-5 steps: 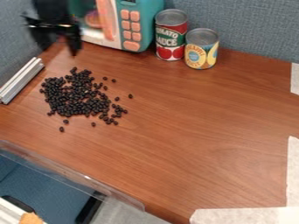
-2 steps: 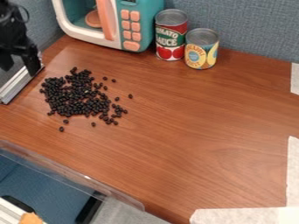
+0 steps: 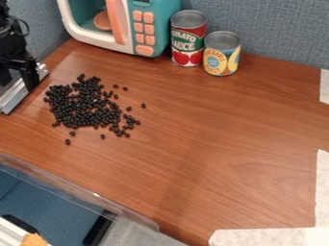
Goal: Sweep into pile
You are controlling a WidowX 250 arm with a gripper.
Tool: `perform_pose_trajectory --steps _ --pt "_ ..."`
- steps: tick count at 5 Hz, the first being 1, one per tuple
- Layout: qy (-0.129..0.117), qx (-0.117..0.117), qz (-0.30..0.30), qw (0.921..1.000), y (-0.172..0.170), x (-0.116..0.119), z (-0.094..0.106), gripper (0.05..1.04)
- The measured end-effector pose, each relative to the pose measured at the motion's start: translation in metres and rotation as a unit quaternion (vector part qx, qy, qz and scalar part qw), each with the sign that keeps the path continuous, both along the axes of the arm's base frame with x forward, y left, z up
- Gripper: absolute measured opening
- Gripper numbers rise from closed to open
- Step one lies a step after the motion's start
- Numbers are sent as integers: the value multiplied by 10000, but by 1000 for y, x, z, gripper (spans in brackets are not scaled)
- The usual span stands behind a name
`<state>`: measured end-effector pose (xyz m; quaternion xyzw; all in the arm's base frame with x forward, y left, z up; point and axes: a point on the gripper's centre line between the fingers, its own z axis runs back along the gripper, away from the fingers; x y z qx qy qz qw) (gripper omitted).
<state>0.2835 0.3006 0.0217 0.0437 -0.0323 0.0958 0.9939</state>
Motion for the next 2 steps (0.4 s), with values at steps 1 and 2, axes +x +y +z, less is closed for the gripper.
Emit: perform_pose_trajectory --steps 1,2 --pt "-3 106 9 9999 6 2 6 999" --pt "119 89 29 9999 9 2 -5 999"
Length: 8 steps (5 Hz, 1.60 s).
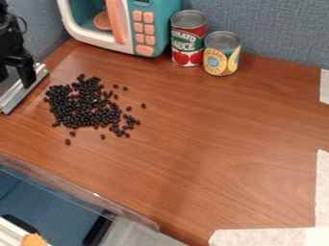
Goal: Sweep into pile
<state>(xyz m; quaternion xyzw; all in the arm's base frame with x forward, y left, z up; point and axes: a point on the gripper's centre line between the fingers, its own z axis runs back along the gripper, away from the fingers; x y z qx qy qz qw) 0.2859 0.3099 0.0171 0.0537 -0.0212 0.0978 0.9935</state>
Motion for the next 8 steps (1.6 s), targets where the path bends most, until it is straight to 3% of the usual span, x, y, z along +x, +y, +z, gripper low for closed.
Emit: perform_pose_trajectory --steps 2,3,5,8 --pt "155 -33 0 9999 0 2 -12 999" --pt "117 4 -3 9999 1 4 -11 971" --pt "105 -3 -108 9999 -1 7 -11 401" --pt "-23 -113 -183 9998 -8 18 -12 367"
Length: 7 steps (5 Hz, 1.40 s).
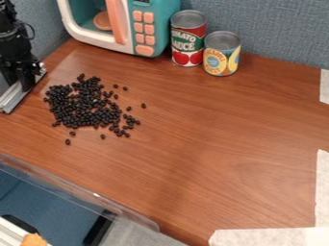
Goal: Sweep into pile
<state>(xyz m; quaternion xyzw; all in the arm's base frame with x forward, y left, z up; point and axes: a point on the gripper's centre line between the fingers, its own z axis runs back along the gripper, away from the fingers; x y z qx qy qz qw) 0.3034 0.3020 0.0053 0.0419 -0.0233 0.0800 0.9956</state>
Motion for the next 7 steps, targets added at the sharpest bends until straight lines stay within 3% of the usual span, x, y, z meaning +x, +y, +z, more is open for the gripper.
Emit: perform_pose_trajectory --steps 3,4,5,6,7 --pt "-120 -64 -795 9967 -50 48 0 367" --pt "-100 14 -1269 9919 -77 68 1 367" --pt "16 143 -1620 9867 -94 75 -1 367" --pt "-80 18 -2038 9790 -101 75 -3 367" --pt "-176 -110 -2645 9642 -110 76 -4 367"
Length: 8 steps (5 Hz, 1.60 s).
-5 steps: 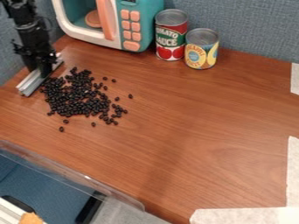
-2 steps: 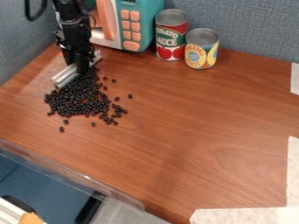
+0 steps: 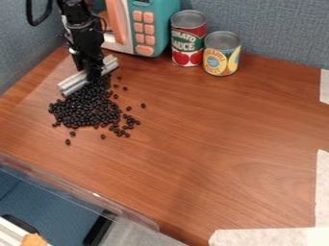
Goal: Sweep into pile
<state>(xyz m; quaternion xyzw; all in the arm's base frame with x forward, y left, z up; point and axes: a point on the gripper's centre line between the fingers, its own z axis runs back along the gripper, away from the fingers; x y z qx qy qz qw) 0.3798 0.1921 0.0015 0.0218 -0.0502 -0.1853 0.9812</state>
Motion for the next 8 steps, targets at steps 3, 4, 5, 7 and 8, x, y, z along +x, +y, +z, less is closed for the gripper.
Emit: perform_pose_trajectory --steps 3,4,5,7,8 --pt "35 107 -1046 9945 -35 7 -1 367" --pt "34 134 -1387 9902 -54 12 0 367" --pt "60 157 -1843 9827 -70 14 -1 367" --pt "206 163 -2519 9674 -81 11 -1 367" --pt "243 233 -2360 9712 -79 13 2 367"
